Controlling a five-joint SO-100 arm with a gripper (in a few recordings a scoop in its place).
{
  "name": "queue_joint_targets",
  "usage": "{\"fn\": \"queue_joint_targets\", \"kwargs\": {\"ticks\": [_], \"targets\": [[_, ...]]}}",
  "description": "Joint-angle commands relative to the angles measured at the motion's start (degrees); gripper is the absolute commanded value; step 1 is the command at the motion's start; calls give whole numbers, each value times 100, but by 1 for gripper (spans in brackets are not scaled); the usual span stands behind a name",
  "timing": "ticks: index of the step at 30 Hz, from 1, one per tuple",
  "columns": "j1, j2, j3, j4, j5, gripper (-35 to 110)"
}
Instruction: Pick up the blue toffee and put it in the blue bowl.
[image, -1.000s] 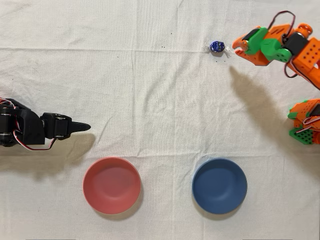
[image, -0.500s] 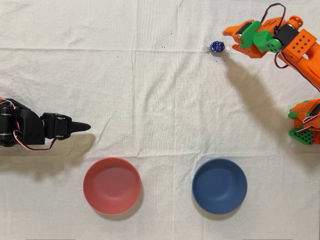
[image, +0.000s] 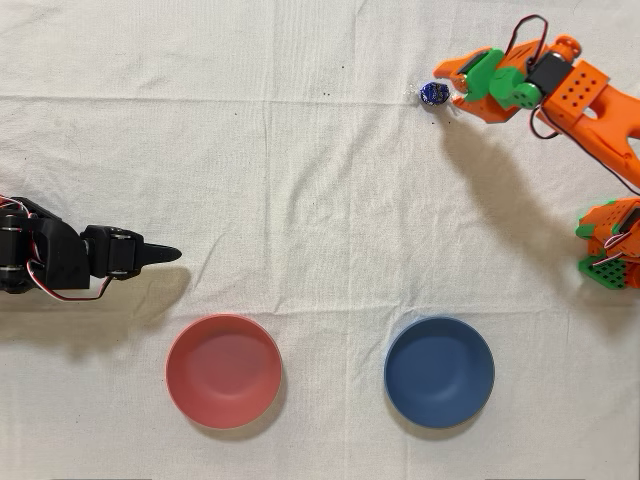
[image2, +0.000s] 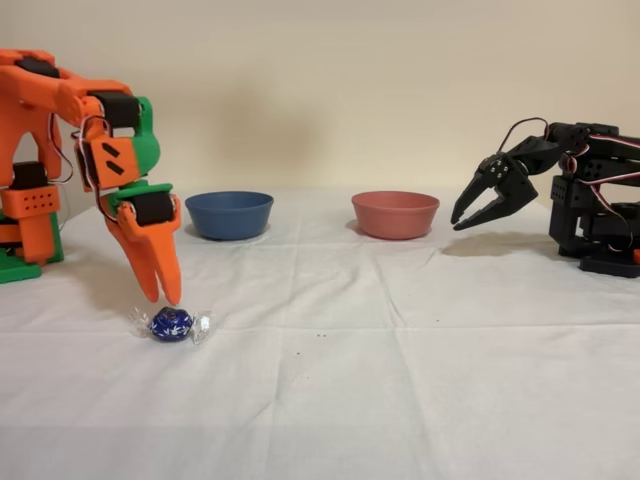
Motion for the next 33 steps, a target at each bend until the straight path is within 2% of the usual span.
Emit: {"fn": "queue_joint_targets", "kwargs": {"ticks": [1,33], "targets": [[-18,62,-360,-62,105,32],[44,-817,-712,-255,-167,36]]}}
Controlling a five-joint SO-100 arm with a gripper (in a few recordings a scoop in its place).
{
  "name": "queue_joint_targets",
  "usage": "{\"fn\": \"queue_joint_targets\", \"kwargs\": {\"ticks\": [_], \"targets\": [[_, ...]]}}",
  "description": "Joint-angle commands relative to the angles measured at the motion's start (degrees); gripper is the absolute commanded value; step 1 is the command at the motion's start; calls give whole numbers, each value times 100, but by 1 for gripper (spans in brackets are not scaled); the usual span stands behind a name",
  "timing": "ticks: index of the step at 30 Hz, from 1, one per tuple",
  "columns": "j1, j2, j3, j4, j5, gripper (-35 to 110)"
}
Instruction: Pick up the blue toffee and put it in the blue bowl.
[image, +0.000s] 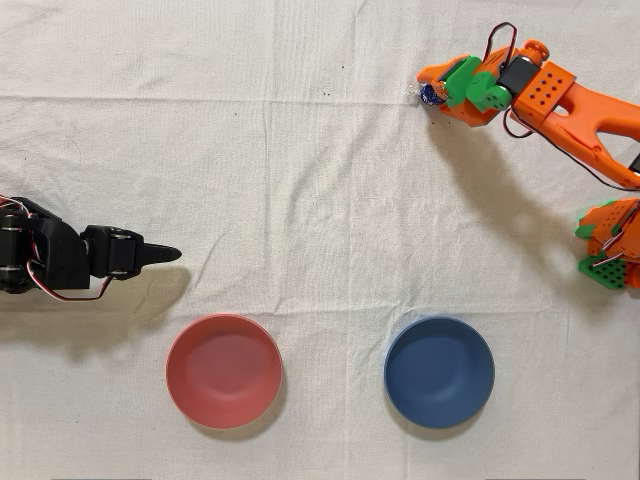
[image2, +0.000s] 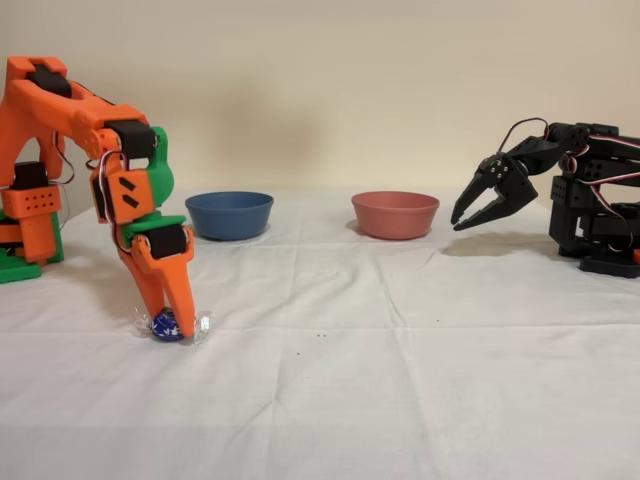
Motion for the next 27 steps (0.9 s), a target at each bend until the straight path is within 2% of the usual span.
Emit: {"fn": "queue_joint_targets", "kwargs": {"ticks": [1,16,27], "targets": [[88,132,-255,-35,18,36],[26,-123,-422,35,-88,28],[18,0,-334,26,-141,15]]}}
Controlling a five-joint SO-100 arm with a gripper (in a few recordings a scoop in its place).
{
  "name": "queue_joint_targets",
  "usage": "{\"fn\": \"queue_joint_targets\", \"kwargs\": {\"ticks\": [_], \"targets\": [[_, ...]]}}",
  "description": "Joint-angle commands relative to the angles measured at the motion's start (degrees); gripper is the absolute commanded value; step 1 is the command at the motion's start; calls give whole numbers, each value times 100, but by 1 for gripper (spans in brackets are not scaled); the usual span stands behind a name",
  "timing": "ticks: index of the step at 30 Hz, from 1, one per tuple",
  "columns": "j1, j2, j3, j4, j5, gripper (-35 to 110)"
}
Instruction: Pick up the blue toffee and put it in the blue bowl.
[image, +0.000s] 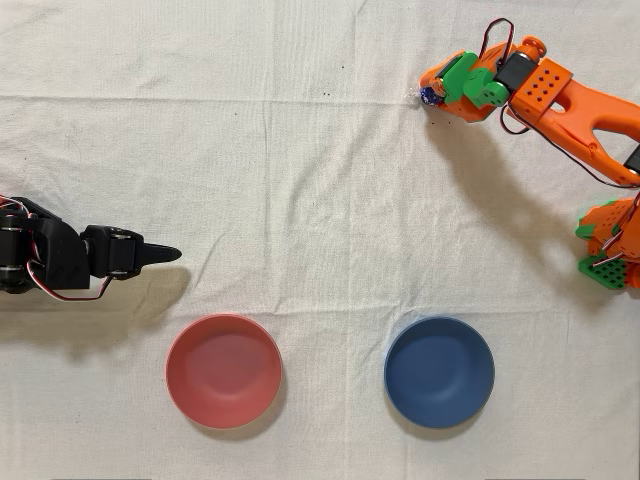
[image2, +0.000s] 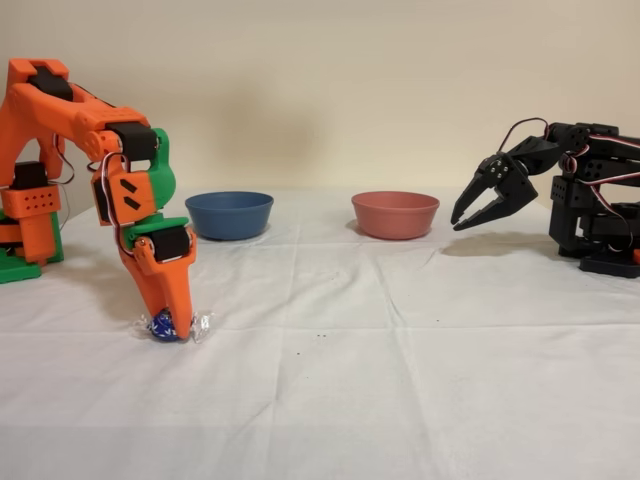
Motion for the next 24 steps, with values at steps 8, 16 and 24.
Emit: {"fn": "queue_joint_targets", "kwargs": {"ticks": [8,16,24], "targets": [[-53,765,325,141,-123,14],[-88,2004,1116,387,-694,14],[-844,3270,1696,870,-817,14]]}}
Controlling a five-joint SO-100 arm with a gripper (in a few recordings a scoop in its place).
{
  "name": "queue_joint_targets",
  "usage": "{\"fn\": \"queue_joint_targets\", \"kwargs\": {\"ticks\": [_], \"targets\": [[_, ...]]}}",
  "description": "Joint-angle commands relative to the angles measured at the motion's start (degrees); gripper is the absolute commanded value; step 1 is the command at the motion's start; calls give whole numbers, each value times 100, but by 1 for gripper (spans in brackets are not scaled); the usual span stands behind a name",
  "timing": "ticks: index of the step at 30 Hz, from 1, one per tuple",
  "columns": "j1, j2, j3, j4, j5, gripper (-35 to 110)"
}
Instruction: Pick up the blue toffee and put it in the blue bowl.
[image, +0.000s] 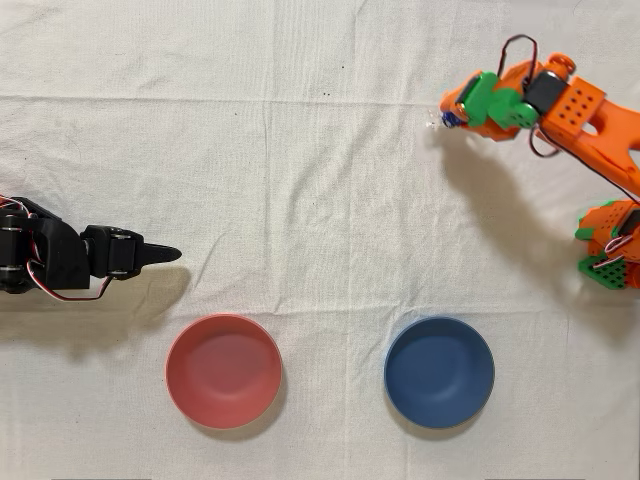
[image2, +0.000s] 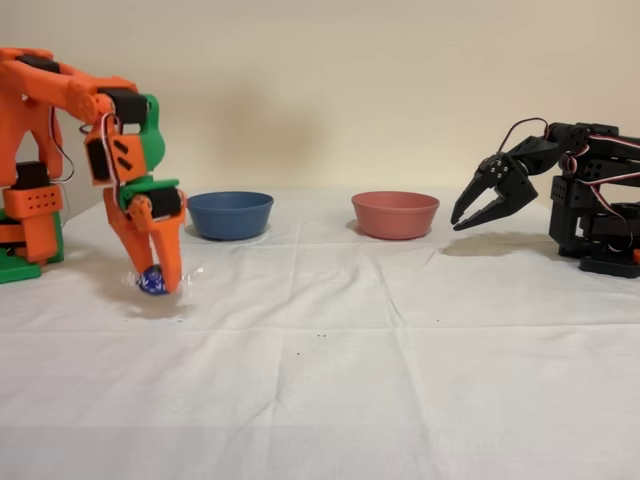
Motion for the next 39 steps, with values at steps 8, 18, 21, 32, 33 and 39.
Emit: {"fn": "queue_joint_targets", "kwargs": {"ticks": [8,18,21,32,33,39], "targets": [[-1433,1978,0,747,26,14],[-3261,2522,-589,1195,53,14],[-3762,2408,-853,1204,-53,14],[-5537,1978,-1116,747,-272,14],[-5660,1916,-1072,633,-334,14],[-6267,1415,-1011,185,-554,14]]}}
